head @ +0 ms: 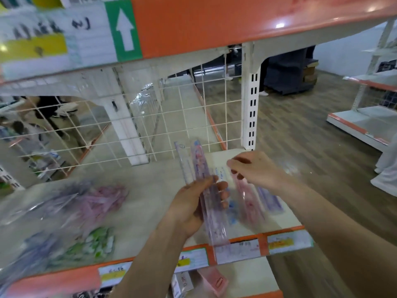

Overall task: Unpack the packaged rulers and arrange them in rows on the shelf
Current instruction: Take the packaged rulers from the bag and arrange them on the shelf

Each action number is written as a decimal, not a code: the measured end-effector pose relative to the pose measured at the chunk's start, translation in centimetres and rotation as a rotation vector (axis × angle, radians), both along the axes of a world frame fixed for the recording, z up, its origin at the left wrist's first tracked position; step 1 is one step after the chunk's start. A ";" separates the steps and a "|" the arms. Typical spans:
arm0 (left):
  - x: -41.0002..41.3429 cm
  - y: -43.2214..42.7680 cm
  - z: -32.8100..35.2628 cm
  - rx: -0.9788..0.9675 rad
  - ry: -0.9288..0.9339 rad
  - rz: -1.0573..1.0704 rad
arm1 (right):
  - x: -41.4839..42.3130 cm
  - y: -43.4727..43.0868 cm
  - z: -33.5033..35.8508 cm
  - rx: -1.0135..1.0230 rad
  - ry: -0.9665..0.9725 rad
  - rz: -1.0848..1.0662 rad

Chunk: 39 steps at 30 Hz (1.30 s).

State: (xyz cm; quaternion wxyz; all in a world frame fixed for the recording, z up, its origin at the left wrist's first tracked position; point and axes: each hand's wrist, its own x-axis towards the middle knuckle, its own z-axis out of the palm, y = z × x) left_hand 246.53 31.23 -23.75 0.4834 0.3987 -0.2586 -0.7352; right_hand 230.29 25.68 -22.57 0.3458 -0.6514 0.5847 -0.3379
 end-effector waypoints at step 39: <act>-1.0 -0.4 0.1 0.037 -0.024 -0.028 | -6.3 -3.1 -3.3 0.086 0.519 -0.156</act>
